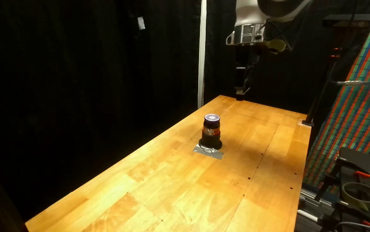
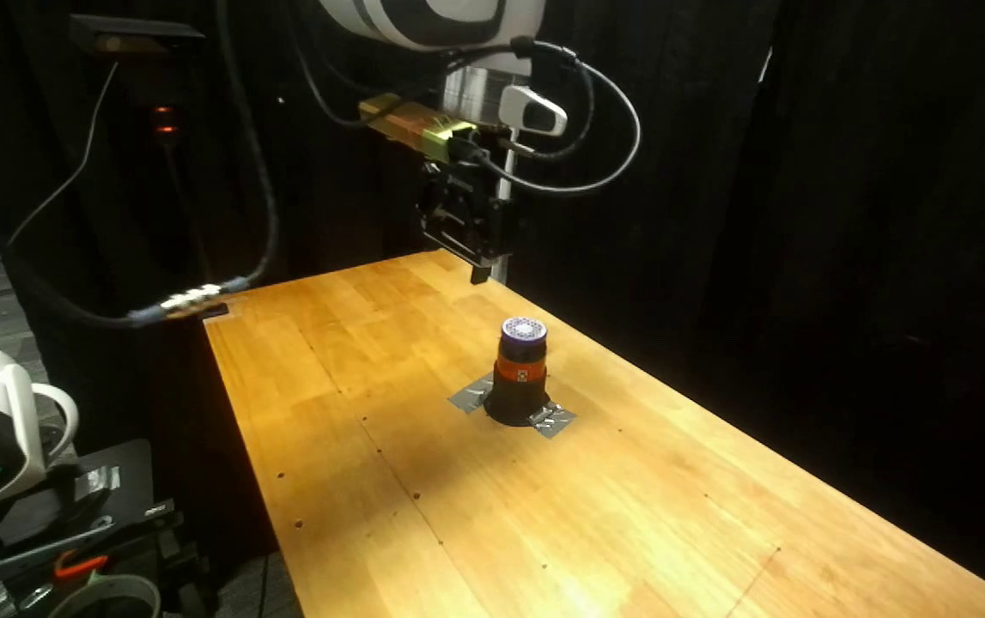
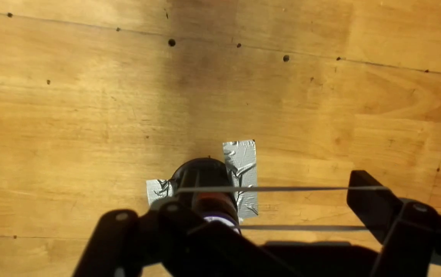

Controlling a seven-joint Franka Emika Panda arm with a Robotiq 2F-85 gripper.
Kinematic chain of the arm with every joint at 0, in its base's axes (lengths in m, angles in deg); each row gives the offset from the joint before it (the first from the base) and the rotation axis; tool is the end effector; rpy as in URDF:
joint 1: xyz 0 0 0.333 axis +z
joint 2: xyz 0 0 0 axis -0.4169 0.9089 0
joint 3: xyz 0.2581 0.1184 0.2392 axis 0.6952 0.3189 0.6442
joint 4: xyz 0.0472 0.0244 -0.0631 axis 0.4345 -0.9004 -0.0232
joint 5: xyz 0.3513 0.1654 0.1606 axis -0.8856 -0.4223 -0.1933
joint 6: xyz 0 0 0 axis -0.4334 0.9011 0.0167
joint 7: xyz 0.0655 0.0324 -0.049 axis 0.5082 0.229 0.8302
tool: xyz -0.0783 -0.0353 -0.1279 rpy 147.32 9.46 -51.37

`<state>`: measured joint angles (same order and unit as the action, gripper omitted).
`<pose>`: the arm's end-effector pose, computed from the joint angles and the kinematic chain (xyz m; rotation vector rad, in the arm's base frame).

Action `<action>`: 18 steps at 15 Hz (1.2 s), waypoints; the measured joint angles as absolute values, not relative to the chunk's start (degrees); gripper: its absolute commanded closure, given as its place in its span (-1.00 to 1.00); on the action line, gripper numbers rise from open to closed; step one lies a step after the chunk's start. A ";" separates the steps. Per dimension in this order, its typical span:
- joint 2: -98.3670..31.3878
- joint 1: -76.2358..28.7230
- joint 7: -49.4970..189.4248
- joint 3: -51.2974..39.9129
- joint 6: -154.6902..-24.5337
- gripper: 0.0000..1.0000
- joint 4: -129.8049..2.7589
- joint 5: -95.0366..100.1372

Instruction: Put the rubber band around the jar.

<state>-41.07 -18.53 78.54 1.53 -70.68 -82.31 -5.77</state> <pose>0.6027 0.1082 0.3922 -3.0373 -0.2873 0.1245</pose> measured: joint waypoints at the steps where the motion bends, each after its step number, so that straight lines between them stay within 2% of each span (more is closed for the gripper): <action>1: -37.73 -18.61 78.50 1.53 -70.74 -1.00 -79.26 -5.77; 8: -17.71 -19.00 76.98 1.34 -70.18 -1.00 -57.98 -3.00; 18: 0.19 -19.72 76.97 1.13 -58.25 -1.00 -36.44 -2.93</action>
